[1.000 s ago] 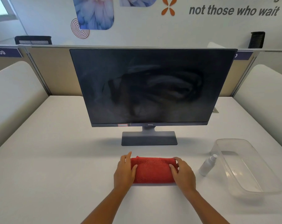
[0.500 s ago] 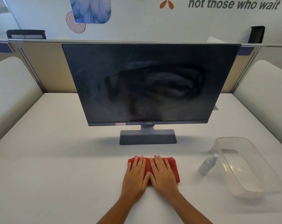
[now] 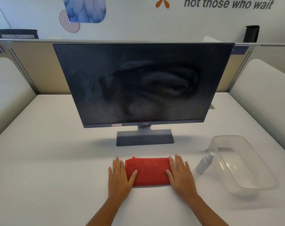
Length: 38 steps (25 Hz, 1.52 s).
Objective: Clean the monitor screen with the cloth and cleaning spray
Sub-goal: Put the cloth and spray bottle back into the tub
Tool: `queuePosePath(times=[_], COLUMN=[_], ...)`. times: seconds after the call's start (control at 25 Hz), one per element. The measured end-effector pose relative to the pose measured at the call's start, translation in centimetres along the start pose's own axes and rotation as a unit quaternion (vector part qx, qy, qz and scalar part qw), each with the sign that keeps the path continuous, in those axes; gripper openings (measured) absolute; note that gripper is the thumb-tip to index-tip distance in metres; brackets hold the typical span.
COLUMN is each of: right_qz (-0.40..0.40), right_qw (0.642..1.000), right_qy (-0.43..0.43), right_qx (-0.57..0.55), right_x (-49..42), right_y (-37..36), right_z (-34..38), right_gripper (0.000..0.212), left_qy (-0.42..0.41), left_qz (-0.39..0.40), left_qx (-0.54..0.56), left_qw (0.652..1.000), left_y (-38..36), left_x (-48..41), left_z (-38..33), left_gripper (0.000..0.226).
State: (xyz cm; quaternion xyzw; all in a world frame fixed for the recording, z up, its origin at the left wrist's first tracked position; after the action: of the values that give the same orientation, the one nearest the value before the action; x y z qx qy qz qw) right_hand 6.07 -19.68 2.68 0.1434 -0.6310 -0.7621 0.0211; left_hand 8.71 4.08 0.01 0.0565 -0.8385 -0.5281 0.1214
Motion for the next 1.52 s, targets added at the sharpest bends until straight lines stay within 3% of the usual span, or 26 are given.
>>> queuePosePath(times=[0.12, 0.2, 0.32, 0.44, 0.6, 0.76, 0.88, 0.96, 1.08, 1.28, 1.36, 1.52], right_qz=[-0.034, -0.066, -0.079, -0.077, -0.105, -0.170, -0.179, -0.214, -0.302, -0.443, -0.489, -0.480], right_qw=[0.999, 0.996, 0.984, 0.978, 0.979, 0.968, 0.946, 0.917, 0.839, 0.745, 0.744, 0.833], right_qy=[0.003, 0.057, 0.157, 0.192, 0.165, 0.118, 0.020, -0.054, -0.137, -0.206, -0.232, -0.255], right_qx=[-0.009, -0.005, -0.024, -0.026, -0.055, -0.145, -0.271, -0.334, -0.431, -0.453, -0.391, -0.103], right_x=[-0.2, -0.2, 0.4, 0.6, 0.2, -0.9, -2.1, -2.5, -1.7, 2.5, 4.8, 8.3], right_y=[0.9, 1.2, 0.4, -0.1, 1.0, 4.4, 7.8, 10.5, 15.6, 22.6, 24.5, 25.8], right_z=[0.7, 2.7, 6.7, 9.0, 9.5, 8.2, 5.7, 3.1, -1.7, -10.9, -14.2, -17.5], right_gripper=[0.066, 0.059, 0.065, 0.077, 0.088, 0.060, 0.042, 0.030, 0.003, 0.005, 0.009, 0.030], left_qy=[-0.004, -0.005, 0.000, 0.001, 0.041, 0.080, 0.082, 0.069, 0.045, -0.001, -0.024, -0.083], left_qz=[0.008, 0.017, 0.026, 0.044, 0.081, 0.162, 0.185, 0.169, 0.136, 0.110, 0.078, 0.028], left_qx=[0.038, 0.061, 0.115, 0.152, 0.259, 0.407, 0.479, 0.458, 0.358, 0.225, 0.172, 0.076], left_qw=[0.999, 0.998, 0.993, 0.987, 0.962, 0.895, 0.854, 0.870, 0.923, 0.968, 0.982, 0.993], left_y=[0.7, 1.1, 1.8, 2.9, 4.1, 5.0, 5.3, 5.0, 3.5, 0.5, 0.0, -0.8], left_x=[0.0, 0.2, 0.8, 1.7, 1.9, 2.0, 1.8, 1.7, 1.7, 1.7, 1.7, 2.4], left_z=[-0.5, -1.1, -2.1, -3.7, -5.2, -7.3, -8.0, -7.7, -6.7, -4.6, -3.7, -3.1], left_gripper=[0.065, 0.056, 0.046, 0.037, 0.048, 0.056, 0.045, 0.038, 0.037, 0.039, 0.037, 0.042])
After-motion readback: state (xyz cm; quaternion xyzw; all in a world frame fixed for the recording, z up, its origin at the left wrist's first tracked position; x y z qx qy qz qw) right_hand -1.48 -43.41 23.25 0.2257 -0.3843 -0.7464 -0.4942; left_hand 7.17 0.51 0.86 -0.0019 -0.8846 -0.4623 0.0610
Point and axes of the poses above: each hand's wrist, its own x-axis away from the middle knuckle, its own y-axis out of the back of the hand, z = x × y, the point moved 8 cm from there along -x, towards the middle knuckle, and after that the axes turned 15 degrees about y, right-handed, at the moved point
